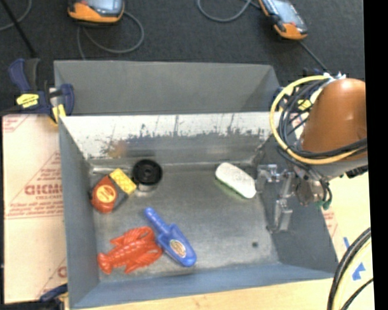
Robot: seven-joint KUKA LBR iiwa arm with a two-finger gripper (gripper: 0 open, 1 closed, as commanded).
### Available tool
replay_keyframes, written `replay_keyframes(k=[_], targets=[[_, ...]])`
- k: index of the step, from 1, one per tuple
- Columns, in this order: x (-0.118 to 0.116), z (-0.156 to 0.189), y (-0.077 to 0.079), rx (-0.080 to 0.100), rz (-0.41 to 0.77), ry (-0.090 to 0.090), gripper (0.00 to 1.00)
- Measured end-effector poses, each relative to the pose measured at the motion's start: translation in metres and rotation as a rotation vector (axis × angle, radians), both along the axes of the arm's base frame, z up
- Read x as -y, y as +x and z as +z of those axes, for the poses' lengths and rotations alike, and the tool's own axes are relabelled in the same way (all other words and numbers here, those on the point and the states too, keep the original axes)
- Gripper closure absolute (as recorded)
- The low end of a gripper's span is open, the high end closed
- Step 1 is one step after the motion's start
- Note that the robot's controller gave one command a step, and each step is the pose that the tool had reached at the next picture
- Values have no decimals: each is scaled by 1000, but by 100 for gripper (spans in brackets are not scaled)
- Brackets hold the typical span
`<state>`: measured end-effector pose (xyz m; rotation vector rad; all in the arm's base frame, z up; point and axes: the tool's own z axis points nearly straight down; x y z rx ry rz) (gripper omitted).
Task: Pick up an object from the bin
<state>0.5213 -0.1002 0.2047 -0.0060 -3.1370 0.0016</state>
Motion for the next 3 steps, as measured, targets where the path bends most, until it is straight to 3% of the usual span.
replay_keyframes(k=[1, 2, 3], targets=[[0, 5, 2, 9, 3, -2, 0], [-1, -55, 33, 13, -92, 1, 0], [34, -51, 107, 17, -234, 0, 0]])
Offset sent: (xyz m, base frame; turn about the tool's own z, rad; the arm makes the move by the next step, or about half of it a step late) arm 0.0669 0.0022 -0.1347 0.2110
